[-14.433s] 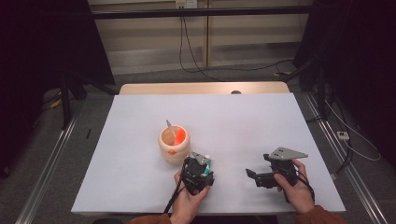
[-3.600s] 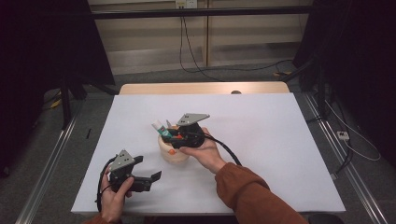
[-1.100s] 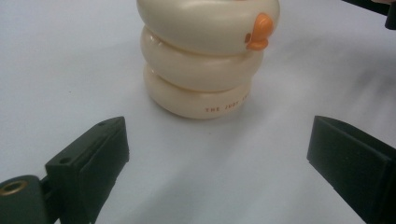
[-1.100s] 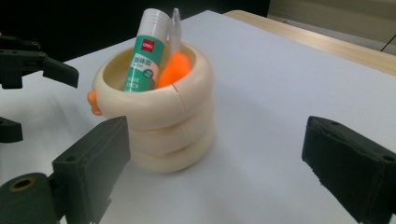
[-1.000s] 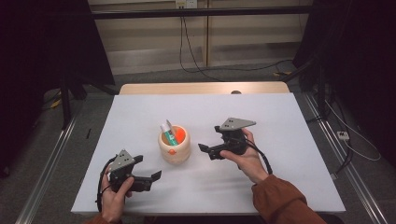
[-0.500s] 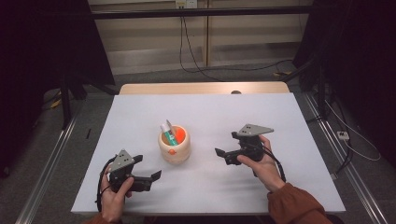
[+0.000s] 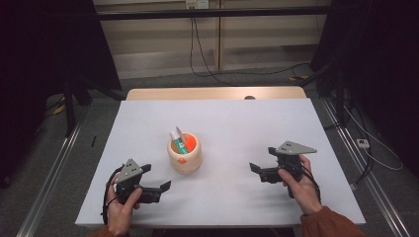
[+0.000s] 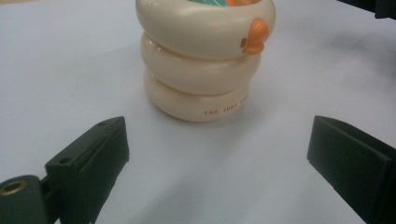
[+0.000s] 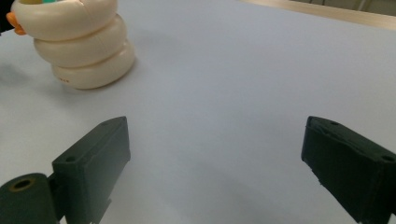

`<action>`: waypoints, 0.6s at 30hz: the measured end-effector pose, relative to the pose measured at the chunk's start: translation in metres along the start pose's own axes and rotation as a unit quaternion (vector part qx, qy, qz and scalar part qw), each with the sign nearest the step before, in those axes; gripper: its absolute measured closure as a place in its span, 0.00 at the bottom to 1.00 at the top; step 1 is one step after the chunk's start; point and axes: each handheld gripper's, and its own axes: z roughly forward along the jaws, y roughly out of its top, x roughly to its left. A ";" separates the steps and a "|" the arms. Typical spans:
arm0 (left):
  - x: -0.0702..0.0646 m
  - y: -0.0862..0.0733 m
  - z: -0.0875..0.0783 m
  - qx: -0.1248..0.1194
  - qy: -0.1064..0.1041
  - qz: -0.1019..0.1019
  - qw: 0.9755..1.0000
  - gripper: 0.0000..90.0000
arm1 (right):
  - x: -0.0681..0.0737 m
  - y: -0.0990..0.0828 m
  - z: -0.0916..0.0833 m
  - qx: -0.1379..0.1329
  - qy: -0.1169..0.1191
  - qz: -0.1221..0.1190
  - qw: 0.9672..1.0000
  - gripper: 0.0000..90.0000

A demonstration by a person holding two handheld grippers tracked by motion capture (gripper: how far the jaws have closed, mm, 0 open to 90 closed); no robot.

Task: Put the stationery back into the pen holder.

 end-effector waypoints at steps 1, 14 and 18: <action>0.000 0.000 0.000 -0.001 0.000 0.000 1.000 0.06 | -0.002 -0.003 -0.003 -0.002 -0.004 0.001 1.000 0.09; -0.002 0.001 -0.002 -0.003 0.007 0.000 1.000 0.06 | -0.017 -0.028 -0.030 -0.007 -0.048 0.027 0.998 0.09; -0.002 0.001 -0.003 -0.004 0.009 0.000 1.000 0.06 | -0.018 -0.035 -0.033 -0.004 -0.054 0.034 0.998 0.09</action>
